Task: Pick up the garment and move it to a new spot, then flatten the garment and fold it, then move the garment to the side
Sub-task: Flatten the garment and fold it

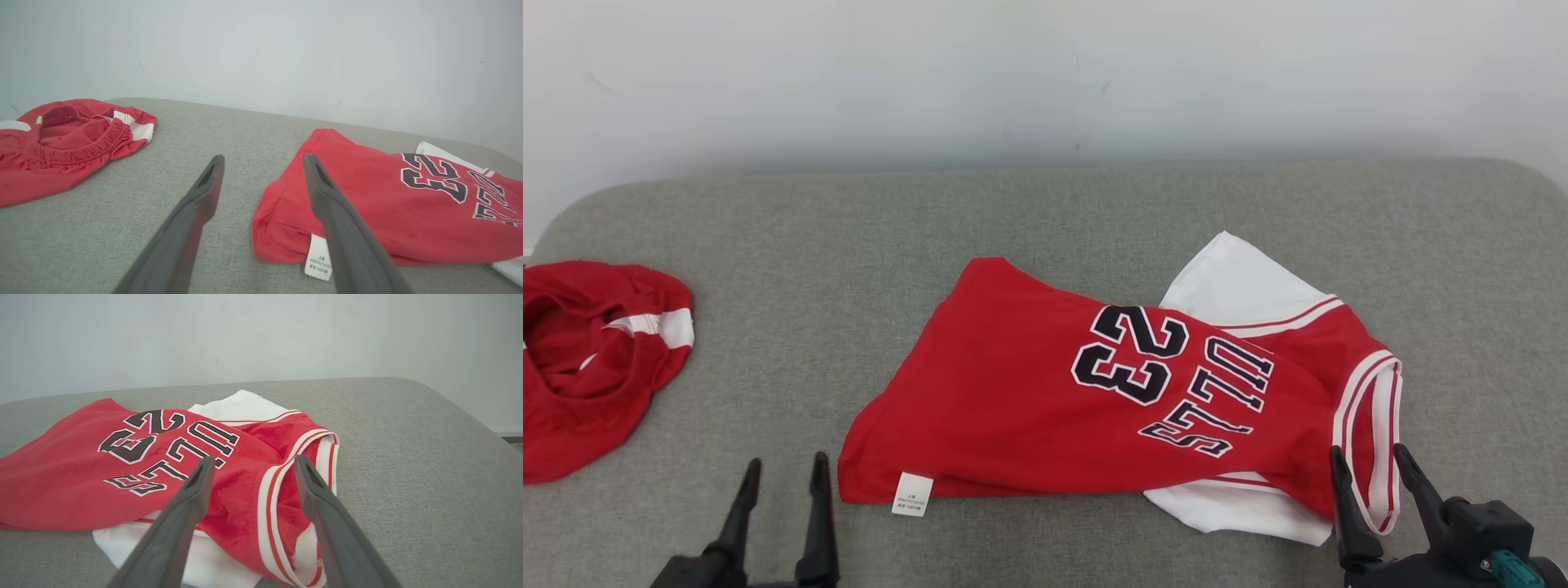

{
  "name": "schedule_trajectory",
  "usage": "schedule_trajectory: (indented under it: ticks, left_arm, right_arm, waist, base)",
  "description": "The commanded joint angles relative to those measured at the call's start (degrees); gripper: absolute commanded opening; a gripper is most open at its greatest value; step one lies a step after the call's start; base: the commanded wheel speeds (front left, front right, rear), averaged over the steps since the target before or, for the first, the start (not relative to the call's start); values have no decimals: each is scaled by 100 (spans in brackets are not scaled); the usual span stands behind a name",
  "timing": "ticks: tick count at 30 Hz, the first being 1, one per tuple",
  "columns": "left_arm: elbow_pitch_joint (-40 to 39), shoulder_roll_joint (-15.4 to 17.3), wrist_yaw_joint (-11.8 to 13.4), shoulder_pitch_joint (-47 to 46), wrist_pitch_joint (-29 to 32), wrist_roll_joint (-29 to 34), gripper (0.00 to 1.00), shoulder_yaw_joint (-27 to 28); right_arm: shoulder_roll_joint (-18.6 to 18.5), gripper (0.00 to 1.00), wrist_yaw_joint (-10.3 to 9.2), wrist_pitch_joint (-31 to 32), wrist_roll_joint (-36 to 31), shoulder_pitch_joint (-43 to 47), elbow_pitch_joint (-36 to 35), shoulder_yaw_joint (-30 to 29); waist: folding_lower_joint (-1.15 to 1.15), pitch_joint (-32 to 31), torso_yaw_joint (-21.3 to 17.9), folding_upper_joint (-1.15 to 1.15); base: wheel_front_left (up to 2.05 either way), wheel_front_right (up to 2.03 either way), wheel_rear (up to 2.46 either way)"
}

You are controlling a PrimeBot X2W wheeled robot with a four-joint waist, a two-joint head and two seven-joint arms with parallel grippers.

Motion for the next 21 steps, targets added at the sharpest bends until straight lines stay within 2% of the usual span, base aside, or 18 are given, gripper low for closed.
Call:
schedule_trajectory:
  ticks: [1,10,21]
  left_arm:
    - [-151,-25,-25,133,-16,149,100,99]
    - [-585,-160,-84,762,-18,605,100,519]
    - [-640,-184,-178,981,-18,756,100,511]
  right_arm:
    - [2,100,-11,5,12,50,-10,-34]
    - [2,100,-11,112,26,290,44,-106]
    - [2,100,-11,289,109,274,74,-240]
  waist:
    - [0,-70,40,0]
    - [0,-384,156,0]
    - [0,-481,107,0]
  base:
    - [0,0,0]
    - [0,0,0]
    - [0,0,0]
